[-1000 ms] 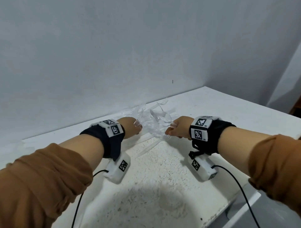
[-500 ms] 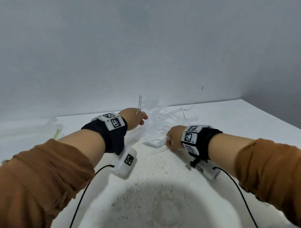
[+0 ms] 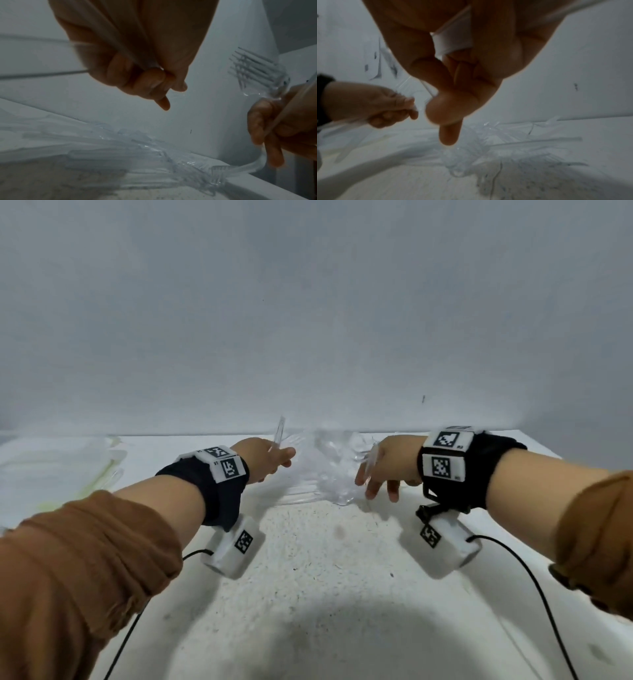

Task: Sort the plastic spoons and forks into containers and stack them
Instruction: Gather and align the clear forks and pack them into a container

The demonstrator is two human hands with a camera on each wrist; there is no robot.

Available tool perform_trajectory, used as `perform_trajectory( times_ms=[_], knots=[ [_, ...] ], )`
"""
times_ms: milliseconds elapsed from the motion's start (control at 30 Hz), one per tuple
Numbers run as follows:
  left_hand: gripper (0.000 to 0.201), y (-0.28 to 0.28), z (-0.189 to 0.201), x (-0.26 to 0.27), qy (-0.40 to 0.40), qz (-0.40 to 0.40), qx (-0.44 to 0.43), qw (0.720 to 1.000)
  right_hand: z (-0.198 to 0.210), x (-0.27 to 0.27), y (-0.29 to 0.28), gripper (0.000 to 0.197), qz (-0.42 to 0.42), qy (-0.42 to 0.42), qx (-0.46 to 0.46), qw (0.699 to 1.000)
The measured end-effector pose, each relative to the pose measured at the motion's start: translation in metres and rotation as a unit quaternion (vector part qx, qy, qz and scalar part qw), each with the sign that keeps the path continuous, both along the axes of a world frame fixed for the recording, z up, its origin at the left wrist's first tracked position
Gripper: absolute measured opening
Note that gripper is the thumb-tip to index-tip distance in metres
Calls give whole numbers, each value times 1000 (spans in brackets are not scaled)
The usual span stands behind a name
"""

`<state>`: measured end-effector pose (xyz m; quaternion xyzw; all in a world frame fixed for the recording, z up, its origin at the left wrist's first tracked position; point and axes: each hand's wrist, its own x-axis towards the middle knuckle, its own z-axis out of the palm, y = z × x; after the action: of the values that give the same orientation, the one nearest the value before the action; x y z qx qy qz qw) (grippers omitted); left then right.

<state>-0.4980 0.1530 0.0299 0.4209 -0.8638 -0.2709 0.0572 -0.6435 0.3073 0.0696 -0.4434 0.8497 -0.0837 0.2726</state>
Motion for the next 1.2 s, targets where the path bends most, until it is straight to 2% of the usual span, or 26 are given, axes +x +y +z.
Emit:
perform_trajectory(
  times_ms=[100, 167, 300, 400, 500, 567, 633, 733, 767, 833, 933, 1067, 1200],
  knots=[
    [36, 5, 3, -6, 16, -4, -14, 1000, 3, -17, 9, 27, -49, -85, -81, 992],
    [36, 7, 4, -9, 32, -6, -17, 999, 4, -26, 11, 29, -67, -111, -114, 985],
    [32, 12, 4, -12, 40, -1, 0, 999, 5, -37, 13, 20, -51, -146, -150, 976],
    [31, 18, 0, -14, 22, -1, 7, 1000, -3, -41, 12, 11, -29, -130, -195, 972],
    [30, 23, -4, -15, 13, -3, 24, 1000, -12, -44, 8, 14, -27, -44, -231, 972],
    [30, 27, -5, -16, 12, 0, 29, 1000, -15, -47, 4, 20, -29, -7, -228, 973],
    [31, 29, -5, -16, 10, 4, 28, 1000, -18, -51, 0, 23, -32, -13, -230, 973],
    [32, 31, -5, -14, -14, 9, 16, 1000, -23, -50, -6, 7, -35, -25, -239, 970],
    [33, 32, -4, -13, -30, 7, 1, 1000, -25, -50, -7, 16, -37, -33, -254, 966],
    [35, 34, -4, -13, -61, -9, -27, 998, -28, -50, -8, 21, -49, -71, -278, 957],
    [18, 38, -4, -12, -74, -24, -24, 997, -26, -51, -9, 24, -61, -98, -263, 958],
    [6, 42, -2, -11, -36, -11, -20, 999, -14, -55, -14, 25, -34, -116, -215, 969],
    [3, 44, -1, -8, -2, 19, -31, 999, -9, -63, -22, 8, 15, -45, -181, 982]
  ],
)
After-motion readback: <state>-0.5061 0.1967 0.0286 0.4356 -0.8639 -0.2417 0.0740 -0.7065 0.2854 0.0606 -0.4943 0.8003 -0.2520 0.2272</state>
